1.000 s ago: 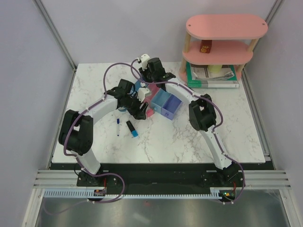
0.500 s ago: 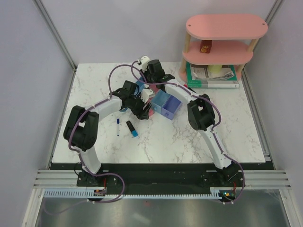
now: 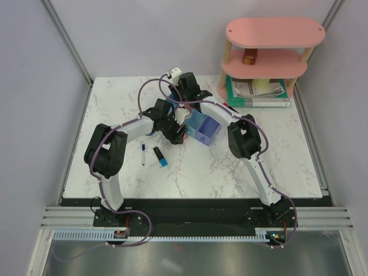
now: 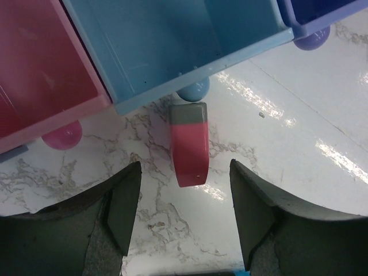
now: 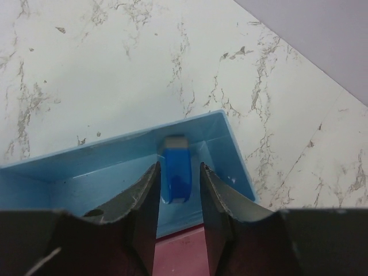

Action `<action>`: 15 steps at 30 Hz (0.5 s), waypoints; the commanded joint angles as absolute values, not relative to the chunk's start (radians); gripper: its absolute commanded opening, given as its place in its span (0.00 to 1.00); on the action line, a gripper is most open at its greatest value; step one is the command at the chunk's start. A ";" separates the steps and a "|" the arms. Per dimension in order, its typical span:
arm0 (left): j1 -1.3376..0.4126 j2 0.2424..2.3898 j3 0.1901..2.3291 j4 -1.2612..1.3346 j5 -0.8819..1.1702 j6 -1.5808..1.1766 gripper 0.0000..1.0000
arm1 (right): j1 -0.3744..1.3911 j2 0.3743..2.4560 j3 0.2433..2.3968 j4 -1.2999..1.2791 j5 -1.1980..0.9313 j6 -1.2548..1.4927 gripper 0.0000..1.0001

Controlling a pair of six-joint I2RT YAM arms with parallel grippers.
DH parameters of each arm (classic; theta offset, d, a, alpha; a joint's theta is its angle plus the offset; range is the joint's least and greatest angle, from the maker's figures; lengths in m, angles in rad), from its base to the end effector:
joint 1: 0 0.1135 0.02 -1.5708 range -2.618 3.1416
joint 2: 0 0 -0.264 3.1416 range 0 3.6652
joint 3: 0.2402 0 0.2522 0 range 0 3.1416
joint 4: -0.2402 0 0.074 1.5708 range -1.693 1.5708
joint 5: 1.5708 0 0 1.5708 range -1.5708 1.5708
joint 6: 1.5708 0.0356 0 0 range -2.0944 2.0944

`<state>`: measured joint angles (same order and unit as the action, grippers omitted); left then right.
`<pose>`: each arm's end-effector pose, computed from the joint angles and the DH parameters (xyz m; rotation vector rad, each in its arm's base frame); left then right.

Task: Sort the stationery into containers
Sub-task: Place the stationery in the storage box.

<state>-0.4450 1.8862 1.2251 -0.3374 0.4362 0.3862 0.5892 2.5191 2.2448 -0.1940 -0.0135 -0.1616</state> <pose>0.3452 -0.1813 0.1721 1.1700 2.2435 -0.5812 0.4855 0.3251 0.2094 -0.7598 1.9047 0.2810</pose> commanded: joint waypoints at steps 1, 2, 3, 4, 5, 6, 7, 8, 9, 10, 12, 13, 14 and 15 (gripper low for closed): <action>-0.465 1.902 1.273 -0.299 0.407 0.354 0.70 | 0.591 2.496 2.234 -0.167 0.017 -0.172 0.41; -0.468 1.904 1.281 -0.299 0.407 0.351 0.70 | 0.591 2.494 2.232 -0.167 0.020 -0.173 0.43; -0.475 1.913 1.287 -0.301 0.393 0.348 0.70 | 0.589 2.491 2.227 -0.167 0.023 -0.175 0.44; -0.480 1.917 1.292 -0.302 0.388 0.348 0.69 | 0.589 2.490 2.226 -0.169 0.026 -0.175 0.44; -0.485 1.922 1.305 -0.307 0.385 0.347 0.69 | 0.588 2.488 2.226 -0.169 0.031 -0.175 0.45; -0.492 1.933 1.310 -0.313 0.382 0.347 0.68 | 0.586 2.484 2.223 -0.169 0.035 -0.175 0.46; -0.494 1.936 1.316 -0.316 0.379 0.345 0.67 | 0.586 2.480 2.221 -0.169 0.037 -0.175 0.46; -0.498 1.942 1.328 -0.319 0.376 0.347 0.64 | 0.583 2.476 2.218 -0.169 0.041 -0.175 0.47; -0.502 1.944 1.331 -0.322 0.376 0.347 0.58 | 0.580 2.470 2.215 -0.169 0.049 -0.175 0.47; -0.503 1.950 1.335 -0.327 0.373 0.348 0.55 | 0.580 2.464 2.212 -0.169 0.057 -0.175 0.48; -0.509 1.953 1.338 -0.330 0.373 0.351 0.38 | 0.571 2.445 2.203 -0.170 0.074 -0.175 0.48; -0.512 1.954 1.339 -0.334 0.373 0.354 0.32 | 0.571 2.439 2.201 -0.170 0.092 -0.175 0.49; -0.514 1.954 1.339 -0.336 0.373 0.354 0.26 | 0.565 2.430 2.198 -0.170 0.098 -0.176 0.50; -0.515 1.954 1.338 -0.337 0.371 0.353 0.14 | 0.560 2.413 2.188 -0.170 0.104 -0.176 0.50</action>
